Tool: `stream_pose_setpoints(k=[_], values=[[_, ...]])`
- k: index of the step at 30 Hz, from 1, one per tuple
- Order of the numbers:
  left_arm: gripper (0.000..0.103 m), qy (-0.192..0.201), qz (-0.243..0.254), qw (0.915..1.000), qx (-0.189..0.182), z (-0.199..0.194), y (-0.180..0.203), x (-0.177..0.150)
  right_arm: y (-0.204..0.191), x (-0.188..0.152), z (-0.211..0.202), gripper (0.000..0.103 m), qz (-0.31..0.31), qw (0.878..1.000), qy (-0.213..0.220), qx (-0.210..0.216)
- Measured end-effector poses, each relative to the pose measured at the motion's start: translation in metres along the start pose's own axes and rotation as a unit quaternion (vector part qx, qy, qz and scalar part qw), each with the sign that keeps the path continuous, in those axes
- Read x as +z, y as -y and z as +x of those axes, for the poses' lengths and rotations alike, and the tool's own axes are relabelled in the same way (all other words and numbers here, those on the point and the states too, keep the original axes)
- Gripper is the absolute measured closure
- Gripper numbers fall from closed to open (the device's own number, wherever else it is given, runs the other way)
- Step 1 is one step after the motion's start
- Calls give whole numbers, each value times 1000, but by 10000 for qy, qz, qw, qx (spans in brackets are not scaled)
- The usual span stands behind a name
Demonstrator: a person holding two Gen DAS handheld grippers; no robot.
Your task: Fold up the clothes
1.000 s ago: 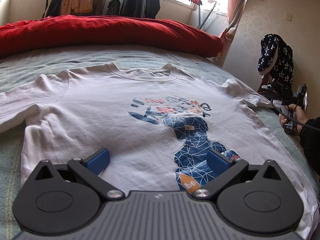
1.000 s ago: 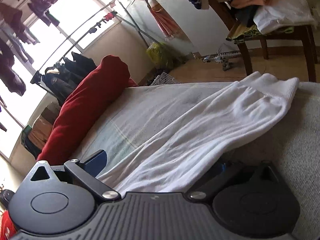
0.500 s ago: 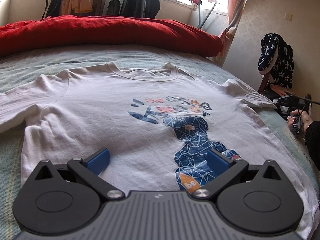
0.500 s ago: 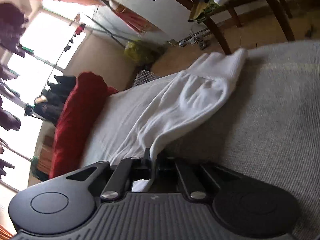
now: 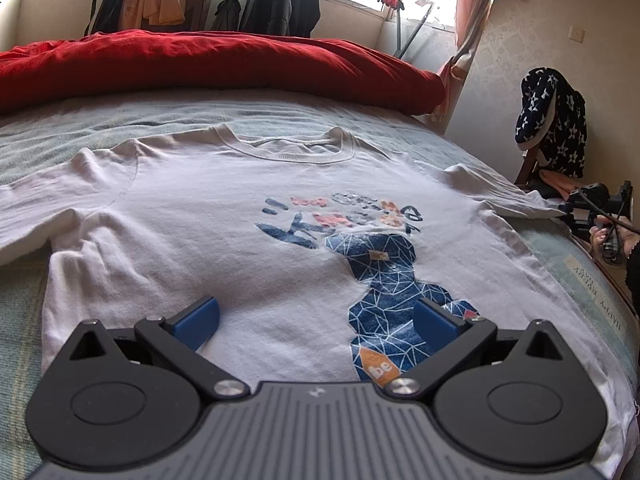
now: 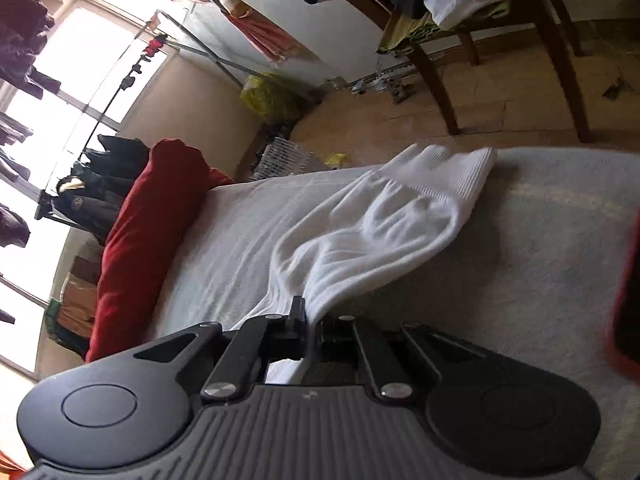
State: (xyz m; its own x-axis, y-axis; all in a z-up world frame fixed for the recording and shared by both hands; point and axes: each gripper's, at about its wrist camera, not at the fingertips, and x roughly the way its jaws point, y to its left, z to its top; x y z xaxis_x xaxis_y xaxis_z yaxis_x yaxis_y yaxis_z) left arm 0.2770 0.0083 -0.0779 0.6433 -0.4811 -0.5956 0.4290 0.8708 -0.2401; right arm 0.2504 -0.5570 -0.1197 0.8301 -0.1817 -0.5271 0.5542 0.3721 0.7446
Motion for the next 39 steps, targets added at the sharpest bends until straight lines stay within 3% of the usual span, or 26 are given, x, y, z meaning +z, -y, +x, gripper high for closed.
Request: stream_pose_setpoints(k=[6,9,13,17,23,27,31,35,37,39], values=[[1,2,8,10000,3,-1,0,-1,11,-4,-10,96,-47,10000,-6,-77],[1,4,22,10000,9,-1,0,-1,24,-3,-12,87,307,9994,50,171],[1,1,58,10000,35,0,2,-2,42,5,-19,69,703,9959,482,309],[1,-6,109,9999,71,1,3,-2,56,14,-10,69,1059,9911,642,495],[1,-5,126,9999,74,1,3,-3,27,31,-29,67,248,9911,1226,452],[1,-1,125,9999,72,1,3,-3,11,42,-54,66,-160,9879,1541,-50],[1,0,132,9999,80,1,3,-3,-2,43,-68,48,-530,9700,1877,-1451],[1,3,132,9999,85,1,3,-3,-14,36,-60,41,-840,9742,1545,-1416],[1,4,132,9999,88,1,4,-3,-28,27,-47,31,-1162,9787,1142,-1246],[1,3,142,9999,95,1,4,-3,-46,15,-31,28,-1483,9810,696,-1039]])
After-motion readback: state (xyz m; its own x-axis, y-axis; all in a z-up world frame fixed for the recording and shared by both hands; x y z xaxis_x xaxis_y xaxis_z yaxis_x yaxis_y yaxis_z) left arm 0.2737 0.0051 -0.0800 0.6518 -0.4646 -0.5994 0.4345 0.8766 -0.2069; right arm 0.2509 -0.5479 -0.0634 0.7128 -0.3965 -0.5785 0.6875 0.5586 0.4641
